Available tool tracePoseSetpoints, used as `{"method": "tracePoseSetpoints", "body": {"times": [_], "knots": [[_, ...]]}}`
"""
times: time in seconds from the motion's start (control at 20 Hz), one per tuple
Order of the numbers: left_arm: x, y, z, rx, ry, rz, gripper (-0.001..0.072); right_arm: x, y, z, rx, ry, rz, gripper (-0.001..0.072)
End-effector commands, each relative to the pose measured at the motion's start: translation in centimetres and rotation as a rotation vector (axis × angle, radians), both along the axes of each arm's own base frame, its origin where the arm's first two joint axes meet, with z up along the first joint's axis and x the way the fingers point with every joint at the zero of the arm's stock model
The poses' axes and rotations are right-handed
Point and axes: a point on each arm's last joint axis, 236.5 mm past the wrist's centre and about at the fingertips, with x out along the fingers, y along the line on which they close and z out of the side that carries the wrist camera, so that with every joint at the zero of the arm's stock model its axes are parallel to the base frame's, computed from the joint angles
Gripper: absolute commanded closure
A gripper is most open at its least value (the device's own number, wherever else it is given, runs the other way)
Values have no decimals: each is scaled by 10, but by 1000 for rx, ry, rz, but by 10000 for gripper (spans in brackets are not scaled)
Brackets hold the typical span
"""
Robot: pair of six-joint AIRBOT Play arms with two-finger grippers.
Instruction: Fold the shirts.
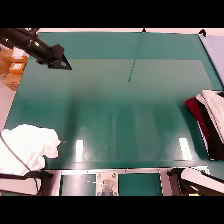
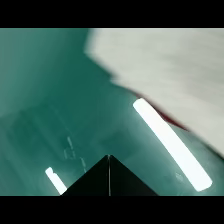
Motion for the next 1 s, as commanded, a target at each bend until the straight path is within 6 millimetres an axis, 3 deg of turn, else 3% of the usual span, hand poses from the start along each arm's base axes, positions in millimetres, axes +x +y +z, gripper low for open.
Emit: {"method": "tracePoseSetpoints", "body": {"times": [0.0,0.15,0.3,0.4,0.5,0.95], "knots": [[-34,4,-19,99,28,47,684,39,105,5,-59,-149,319,700],[-84,0,-53,72,87,97,683,-7,193,-47,-23,-71,549,700],[-137,9,-99,71,153,168,684,-54,239,-90,-3,-28,638,700],[-159,13,-119,72,183,200,683,-65,252,-97,-9,-32,671,699],[-168,14,-125,77,200,199,682,-68,260,-95,0,-34,693,699],[-163,14,-125,66,198,233,682,-69,261,-96,1,-30,698,699]]}}
